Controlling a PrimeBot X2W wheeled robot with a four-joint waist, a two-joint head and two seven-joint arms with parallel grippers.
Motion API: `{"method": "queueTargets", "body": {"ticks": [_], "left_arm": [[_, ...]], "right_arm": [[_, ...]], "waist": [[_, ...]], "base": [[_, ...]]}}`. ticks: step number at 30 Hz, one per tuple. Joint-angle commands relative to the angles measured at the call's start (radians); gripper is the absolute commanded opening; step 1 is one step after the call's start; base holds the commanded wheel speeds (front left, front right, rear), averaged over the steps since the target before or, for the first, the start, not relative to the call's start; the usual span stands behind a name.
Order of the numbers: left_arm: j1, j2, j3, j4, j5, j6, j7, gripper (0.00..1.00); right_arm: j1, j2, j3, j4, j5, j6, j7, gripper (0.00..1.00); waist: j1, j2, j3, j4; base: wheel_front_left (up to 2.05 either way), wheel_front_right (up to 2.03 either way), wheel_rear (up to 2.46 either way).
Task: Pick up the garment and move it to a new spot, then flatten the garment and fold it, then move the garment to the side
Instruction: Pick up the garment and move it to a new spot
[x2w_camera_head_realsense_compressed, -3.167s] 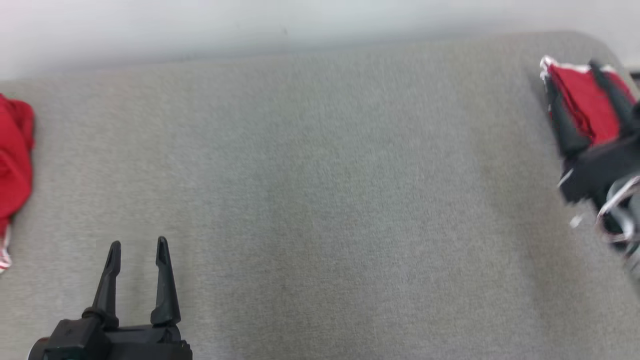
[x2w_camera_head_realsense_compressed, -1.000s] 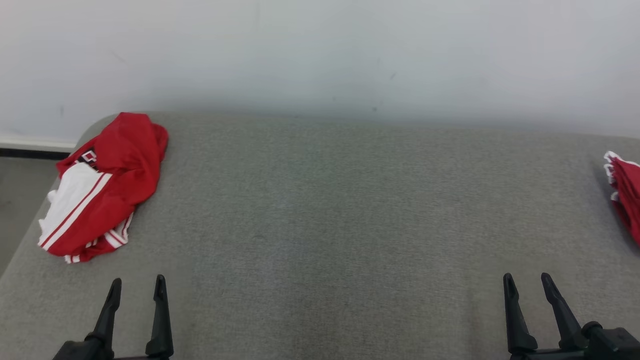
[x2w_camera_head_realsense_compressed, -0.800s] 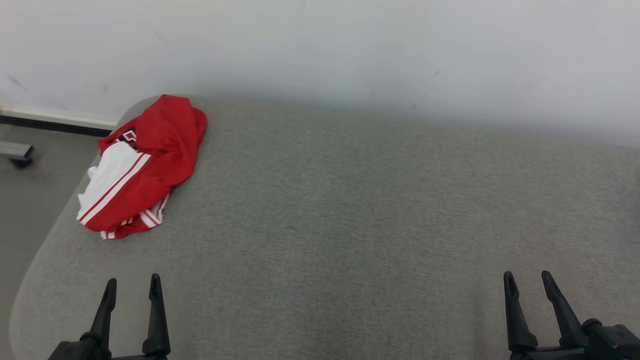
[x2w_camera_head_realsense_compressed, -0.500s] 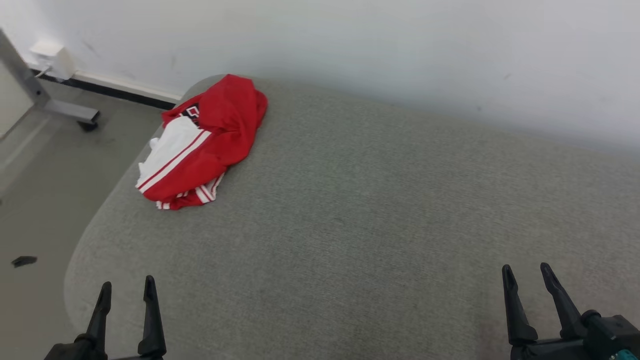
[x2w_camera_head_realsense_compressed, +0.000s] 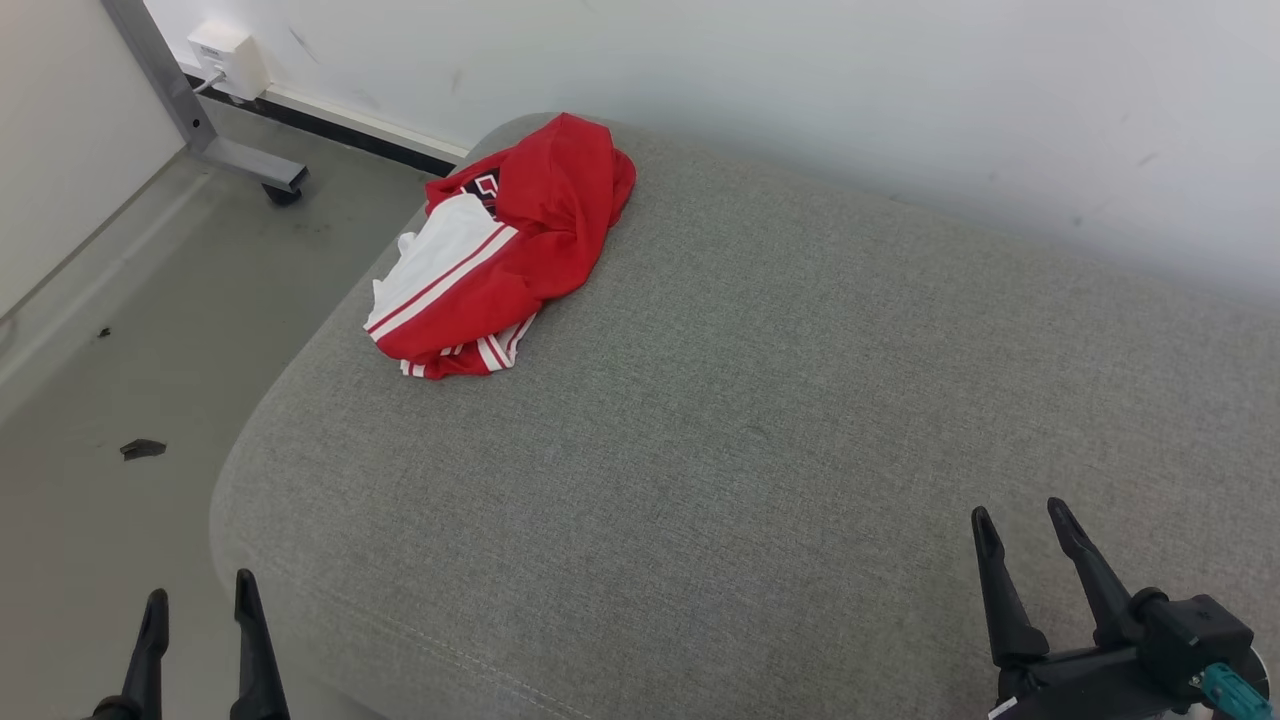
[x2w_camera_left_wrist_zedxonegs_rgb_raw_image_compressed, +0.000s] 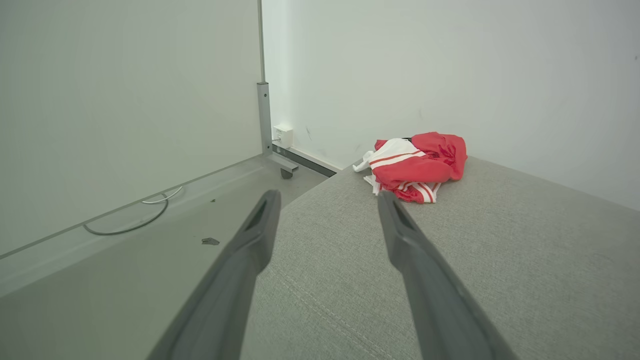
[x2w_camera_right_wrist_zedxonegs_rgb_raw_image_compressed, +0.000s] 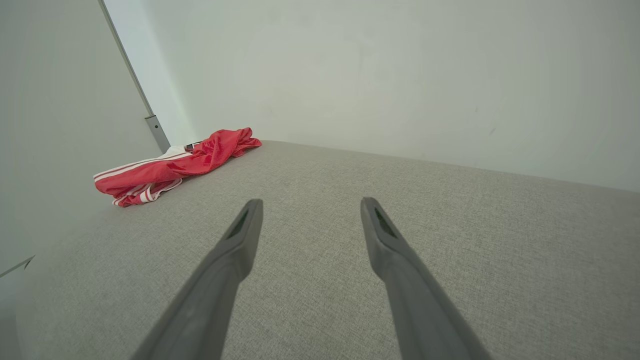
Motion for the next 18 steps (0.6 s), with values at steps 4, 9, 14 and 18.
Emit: {"method": "queueTargets", "body": {"ticks": [4, 9, 14, 18], "left_arm": [[0.0, 0.0, -0.005, 0.008, -0.01, 0.006, -0.001, 1.0], [-0.084, 0.002, -0.031, 0.056, 0.003, -0.021, -0.001, 1.0], [-0.273, 0.039, -0.057, 0.122, 0.013, -0.055, -0.001, 1.0], [-0.453, 0.061, -0.045, 0.162, -0.013, -0.061, -0.001, 1.0]], "right_arm": [[-0.012, -0.014, 0.009, 0.009, 0.012, -0.003, -0.005, 1.0], [-0.005, -0.026, -0.026, 0.001, 0.002, -0.003, -0.008, 1.0], [-0.006, -0.054, -0.069, -0.047, -0.013, -0.003, 0.018, 1.0], [-0.032, -0.085, -0.106, -0.102, -0.018, -0.003, 0.045, 1.0]], "waist": [[-0.0001, -0.0001, 0.004, 0.0], [-0.0001, -0.0001, 0.016, -0.007], [-0.0001, -0.0001, 0.072, -0.065], [-0.0001, -0.0001, 0.154, -0.154]], "base": [[0.0, 0.0, 0.0], [0.0, 0.0, 0.0], [0.0, 0.0, 0.0], [0.0, 0.0, 0.0]]}}
